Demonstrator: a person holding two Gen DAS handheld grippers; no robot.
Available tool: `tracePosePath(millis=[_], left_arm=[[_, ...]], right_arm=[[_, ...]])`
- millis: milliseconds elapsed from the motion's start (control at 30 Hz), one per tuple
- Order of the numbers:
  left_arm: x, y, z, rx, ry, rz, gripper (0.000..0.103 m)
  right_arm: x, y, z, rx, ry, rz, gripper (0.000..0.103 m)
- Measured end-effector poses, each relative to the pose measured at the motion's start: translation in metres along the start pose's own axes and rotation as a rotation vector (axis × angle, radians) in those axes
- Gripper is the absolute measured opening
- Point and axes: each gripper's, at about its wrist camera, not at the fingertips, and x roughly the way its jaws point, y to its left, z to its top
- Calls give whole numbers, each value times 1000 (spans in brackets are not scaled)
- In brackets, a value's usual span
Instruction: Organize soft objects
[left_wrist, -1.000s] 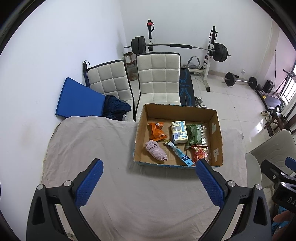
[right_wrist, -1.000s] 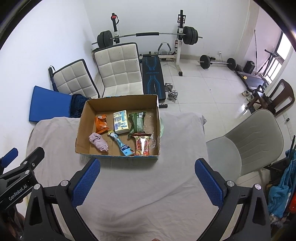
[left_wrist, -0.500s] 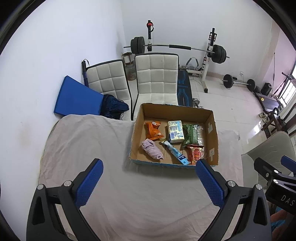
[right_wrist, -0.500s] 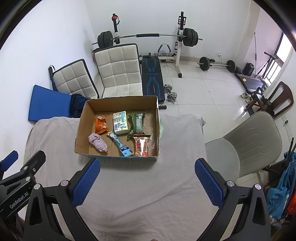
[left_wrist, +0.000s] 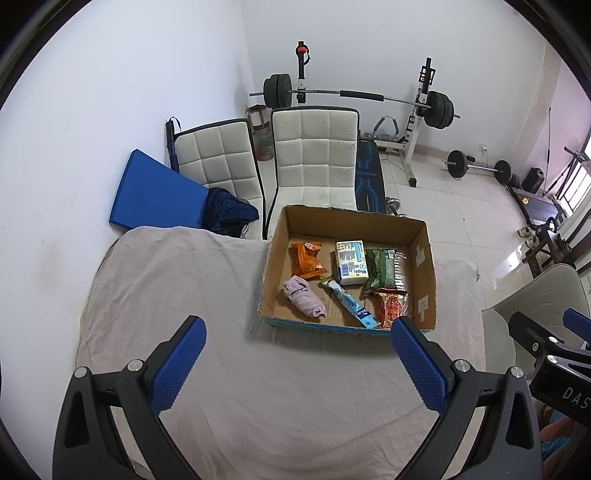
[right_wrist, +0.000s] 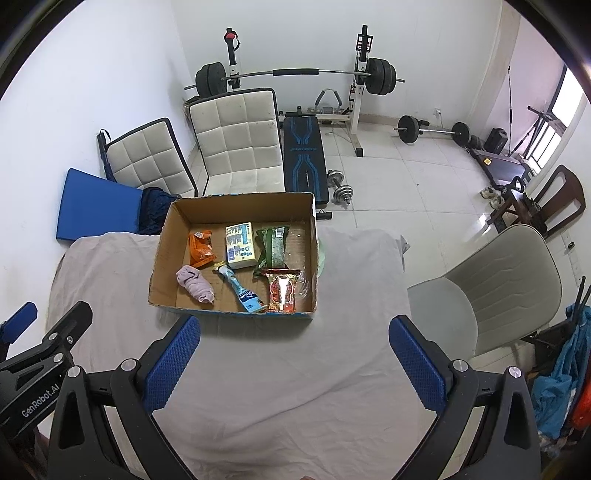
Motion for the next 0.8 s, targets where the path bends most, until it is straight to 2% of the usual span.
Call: tracePosePath(millis=[800], left_arm=[[-2,4,3,-12,-14,19,103]], right_arm=[[-11,-4,1,-4,-6,12,103]])
